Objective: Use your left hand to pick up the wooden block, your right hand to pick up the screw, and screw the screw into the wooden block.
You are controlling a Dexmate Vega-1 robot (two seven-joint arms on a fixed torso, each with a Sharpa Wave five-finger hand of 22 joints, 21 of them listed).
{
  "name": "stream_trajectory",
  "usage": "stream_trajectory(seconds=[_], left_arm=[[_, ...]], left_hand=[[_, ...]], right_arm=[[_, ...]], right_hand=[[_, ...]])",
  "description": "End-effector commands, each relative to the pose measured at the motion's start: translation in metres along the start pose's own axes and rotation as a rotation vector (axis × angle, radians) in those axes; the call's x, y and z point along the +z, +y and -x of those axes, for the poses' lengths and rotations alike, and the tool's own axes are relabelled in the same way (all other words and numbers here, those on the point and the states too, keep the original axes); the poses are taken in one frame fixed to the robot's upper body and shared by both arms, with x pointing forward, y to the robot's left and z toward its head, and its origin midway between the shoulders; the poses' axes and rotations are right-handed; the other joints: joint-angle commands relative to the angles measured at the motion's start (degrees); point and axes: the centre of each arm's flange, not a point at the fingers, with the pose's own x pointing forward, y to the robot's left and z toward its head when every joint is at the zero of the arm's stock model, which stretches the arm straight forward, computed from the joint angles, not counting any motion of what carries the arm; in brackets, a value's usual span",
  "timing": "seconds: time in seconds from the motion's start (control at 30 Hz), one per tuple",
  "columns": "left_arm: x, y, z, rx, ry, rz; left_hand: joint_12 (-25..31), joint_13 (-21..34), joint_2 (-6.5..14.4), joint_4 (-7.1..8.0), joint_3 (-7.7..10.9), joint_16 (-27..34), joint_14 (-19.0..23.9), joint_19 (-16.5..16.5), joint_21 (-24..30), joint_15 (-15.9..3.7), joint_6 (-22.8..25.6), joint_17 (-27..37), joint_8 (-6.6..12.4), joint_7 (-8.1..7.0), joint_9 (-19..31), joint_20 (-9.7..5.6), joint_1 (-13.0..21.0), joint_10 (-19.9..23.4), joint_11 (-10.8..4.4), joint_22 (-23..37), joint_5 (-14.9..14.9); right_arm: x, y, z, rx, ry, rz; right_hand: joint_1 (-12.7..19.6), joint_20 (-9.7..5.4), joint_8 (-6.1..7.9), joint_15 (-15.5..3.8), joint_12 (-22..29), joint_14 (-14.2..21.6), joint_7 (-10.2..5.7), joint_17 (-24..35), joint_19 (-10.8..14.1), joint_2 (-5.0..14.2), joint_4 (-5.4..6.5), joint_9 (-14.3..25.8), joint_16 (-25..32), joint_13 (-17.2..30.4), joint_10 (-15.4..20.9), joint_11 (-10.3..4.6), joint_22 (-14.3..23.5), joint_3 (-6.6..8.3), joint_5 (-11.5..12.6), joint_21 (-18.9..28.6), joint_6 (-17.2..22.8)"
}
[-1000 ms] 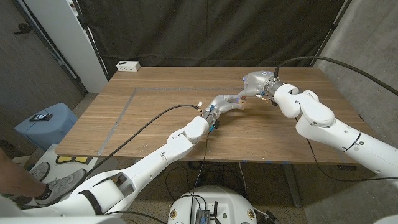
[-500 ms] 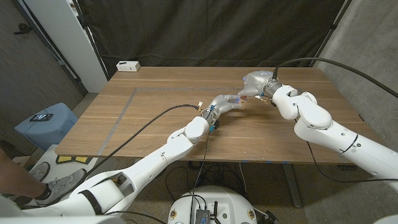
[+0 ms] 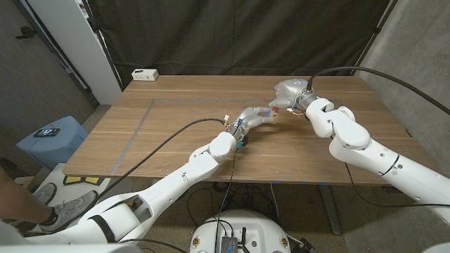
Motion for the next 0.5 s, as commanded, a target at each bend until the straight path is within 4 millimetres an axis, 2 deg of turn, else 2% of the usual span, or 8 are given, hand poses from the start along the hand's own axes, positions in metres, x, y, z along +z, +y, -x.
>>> stream_trajectory(seconds=[0.03, 0.13, 0.27, 0.33, 0.4, 0.47, 0.5], left_arm=[[-0.0011, 0.0014, 0.0008, 0.004, 0.004, 0.004], [-0.0012, 0.0013, 0.0008, 0.003, 0.004, 0.004], [-0.0013, 0.0013, 0.0007, -0.001, 0.003, 0.005], [-0.0013, 0.0012, 0.0005, -0.002, 0.003, 0.006], [-0.0012, 0.0013, 0.0003, -0.003, 0.002, 0.005], [-0.0012, 0.0013, 0.0002, -0.002, 0.001, 0.006], [-0.0011, 0.0014, 0.0002, -0.002, 0.002, 0.004]], left_hand=[[0.3, 0.1, 0.72, 0.03, 0.63, -0.14, 0.38, 0.45, 0.05, -3.85, 0.61, 0.06, 0.25, 0.13, 0.07, -0.16, 0.26, 0.2, -0.01, 0.24, 0.49], [0.3, 0.1, 0.73, 0.04, 0.65, -0.16, 0.39, 0.44, 0.05, -3.85, 0.62, 0.06, 0.25, 0.21, 0.07, -0.2, 0.23, 0.18, -0.01, 0.24, 0.49], [0.3, 0.1, 0.74, 0.06, 0.69, -0.16, 0.43, 0.46, 0.06, -3.83, 0.62, 0.05, 0.25, 0.22, 0.07, -0.19, 0.2, 0.18, -0.02, 0.24, 0.5], [0.3, 0.1, 0.76, 0.1, 0.69, -0.17, 0.42, 0.47, 0.06, -3.8, 0.61, 0.06, 0.24, 0.21, 0.07, -0.19, 0.13, 0.18, -0.02, 0.24, 0.5], [0.3, 0.1, 0.73, 0.06, 0.71, -0.18, 0.43, 0.48, 0.06, -3.81, 0.63, 0.04, 0.25, 0.2, 0.07, -0.19, 0.16, 0.18, -0.02, 0.24, 0.5], [0.3, 0.1, 0.71, 0.05, 0.73, -0.2, 0.43, 0.48, 0.06, -3.8, 0.6, 0.03, 0.24, 0.24, 0.07, -0.15, 0.16, 0.17, -0.02, 0.24, 0.51], [0.3, 0.11, 0.74, 0.05, 0.75, -0.21, 0.42, 0.48, 0.06, -3.79, 0.59, 0.03, 0.23, 0.22, 0.07, -0.17, 0.16, 0.17, -0.01, 0.24, 0.51]], right_arm=[[0.0027, 0.0009, -0.0024, -0.042, 0.024, 0.005], [0.003, 0.0012, -0.0027, -0.047, 0.028, 0.007], [0.0027, 0.0012, -0.0027, -0.039, 0.036, 0.016], [0.0021, 0.0006, -0.0024, -0.028, 0.047, 0.02], [0.0005, -0.0002, -0.0018, -0.013, 0.052, 0.021], [-0.0014, -0.0007, -0.001, -0.01, 0.057, 0.019], [-0.0021, -0.001, -0.0005, -0.008, 0.06, 0.02]], right_hand=[[0.61, -0.86, 0.7, -4.77, 0.43, 1.05, -0.22, 0.03, 0.84, 0.9, -0.63, -0.26, 0.39, 0.06, 1.59, -0.34, 0.32, 0.15, 0.09, 0.32, 2.15], [0.75, -0.9, 0.71, -4.81, 0.46, 1.19, -0.06, 0.0, 0.92, 0.97, -0.75, -0.43, 0.35, 0.04, 2.1, -0.78, 0.33, 0.16, 0.07, 0.28, 2.8], [0.37, -0.99, 0.54, -4.88, 0.28, 1.38, 0.02, 0.03, 1.01, 1.07, -0.6, -0.66, 0.32, 0.02, 2.29, -0.53, 0.33, -0.03, -0.02, 0.21, 3.36], [-0.4, -0.97, -0.15, -4.78, 0.04, 1.35, -0.09, 0.05, 1.0, 0.79, -0.35, -0.82, 0.18, 0.0, 2.21, -0.21, 0.33, -0.42, -0.13, 0.11, 2.42], [-1.53, -0.68, -1.48, -4.46, -0.59, 1.03, -0.08, 0.11, 0.72, 0.65, 0.03, -0.97, -0.14, 0.0, 1.47, 0.19, 0.34, -0.88, -0.23, -0.11, 0.36], [-2.71, -0.29, -2.58, -3.77, -1.09, 0.23, 0.24, 0.17, 0.25, 0.48, 0.43, -0.98, -0.62, 0.02, 0.76, 0.87, 0.35, -1.36, -0.33, -0.34, -1.46], [-3.14, -0.2, -3.0, -3.64, -1.32, 0.07, 0.14, 0.21, 0.13, 0.5, 0.56, -0.95, -0.75, 0.03, 0.39, 1.68, 0.35, -1.53, -0.35, -0.39, -2.14]])
